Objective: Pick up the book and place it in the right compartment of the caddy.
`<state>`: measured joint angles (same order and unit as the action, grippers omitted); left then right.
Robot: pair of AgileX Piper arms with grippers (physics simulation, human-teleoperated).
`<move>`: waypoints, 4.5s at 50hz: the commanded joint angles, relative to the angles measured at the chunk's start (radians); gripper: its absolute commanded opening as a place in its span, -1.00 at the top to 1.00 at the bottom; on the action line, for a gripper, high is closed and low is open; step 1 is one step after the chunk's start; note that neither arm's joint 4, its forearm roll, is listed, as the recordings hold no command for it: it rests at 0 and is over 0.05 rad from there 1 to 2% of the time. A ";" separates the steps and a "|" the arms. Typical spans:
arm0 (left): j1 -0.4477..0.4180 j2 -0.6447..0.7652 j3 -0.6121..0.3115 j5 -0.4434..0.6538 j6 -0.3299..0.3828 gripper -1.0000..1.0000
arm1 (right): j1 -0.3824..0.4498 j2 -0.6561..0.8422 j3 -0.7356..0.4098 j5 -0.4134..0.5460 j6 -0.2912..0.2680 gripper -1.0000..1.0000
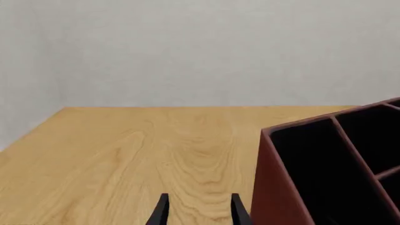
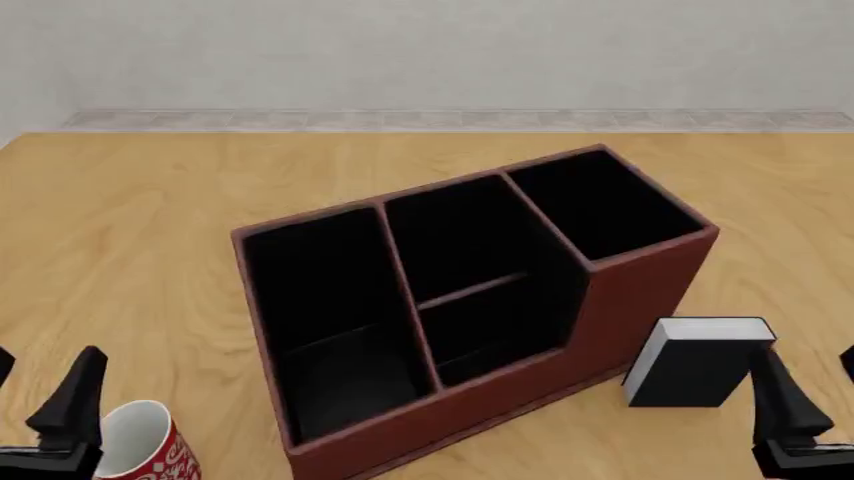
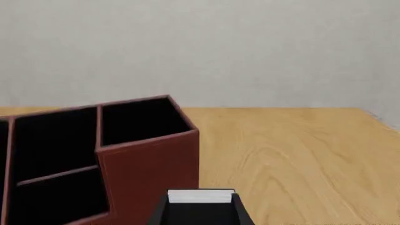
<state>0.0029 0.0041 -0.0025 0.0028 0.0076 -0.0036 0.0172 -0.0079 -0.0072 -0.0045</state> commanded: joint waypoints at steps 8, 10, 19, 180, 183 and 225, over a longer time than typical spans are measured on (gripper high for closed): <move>0.031 0.015 -0.042 -0.005 -0.059 -1.00 | 0.008 0.017 -0.125 0.170 -0.112 -1.00; 0.036 0.019 -0.043 -0.006 -0.058 -1.00 | 0.013 0.045 -0.157 0.199 -0.141 -1.00; 0.049 0.018 -0.043 0.013 -0.037 -1.00 | 0.023 0.126 -0.320 0.356 -0.281 -1.00; 0.052 -0.004 -0.011 0.060 0.044 -1.00 | 0.070 1.112 -0.725 0.732 -1.056 -1.00; 0.049 -0.004 -0.011 0.061 0.046 -1.00 | 0.069 1.113 -0.720 0.727 -1.054 -1.00; 0.056 -0.004 -0.012 0.062 0.052 -1.00 | 0.060 1.166 -0.635 0.654 -1.026 -1.00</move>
<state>0.0569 0.0005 -0.0202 0.0685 0.0583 0.0501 1.1623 -0.6724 0.6518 -1.0398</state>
